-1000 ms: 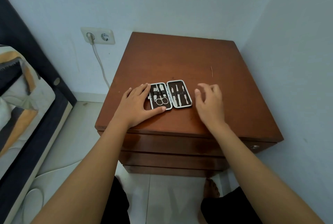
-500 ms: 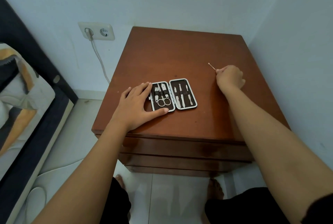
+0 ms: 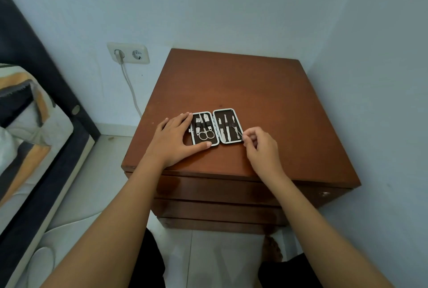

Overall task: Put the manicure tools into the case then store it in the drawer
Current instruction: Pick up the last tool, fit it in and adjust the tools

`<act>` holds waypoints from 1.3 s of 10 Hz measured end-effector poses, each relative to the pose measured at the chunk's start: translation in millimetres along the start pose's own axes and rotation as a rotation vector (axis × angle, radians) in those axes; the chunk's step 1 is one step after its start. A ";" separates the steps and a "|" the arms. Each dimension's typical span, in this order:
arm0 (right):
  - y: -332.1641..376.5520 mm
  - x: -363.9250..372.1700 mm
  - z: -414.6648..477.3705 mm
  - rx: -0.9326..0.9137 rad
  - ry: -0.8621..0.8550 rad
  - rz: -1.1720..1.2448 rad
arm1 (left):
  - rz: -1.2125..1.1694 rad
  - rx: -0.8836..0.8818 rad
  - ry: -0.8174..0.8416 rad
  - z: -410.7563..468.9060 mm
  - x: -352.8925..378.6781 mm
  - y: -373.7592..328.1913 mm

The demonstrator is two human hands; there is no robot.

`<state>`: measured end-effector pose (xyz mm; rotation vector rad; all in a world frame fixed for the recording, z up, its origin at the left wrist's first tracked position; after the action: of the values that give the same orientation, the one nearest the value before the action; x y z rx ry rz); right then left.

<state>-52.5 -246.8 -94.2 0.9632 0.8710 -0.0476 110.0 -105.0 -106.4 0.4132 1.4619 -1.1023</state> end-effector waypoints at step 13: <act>38.5 20.6 -9.6 -0.132 0.156 -0.469 | 0.000 0.010 -0.006 -0.2 0.8 -0.3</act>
<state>-29.3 -210.1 -83.7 0.6299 1.2156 -0.3152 109.5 -105.3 -107.1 0.4173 1.4517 -1.1106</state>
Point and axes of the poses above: each hand's wrist, its own z-axis towards the middle knuckle, its own x-axis out of the palm, y = z × x, the point moved 9 cm from there along z, towards the middle knuckle, and after that the axes turned 3 degrees about -y, right-handed, at the moved point
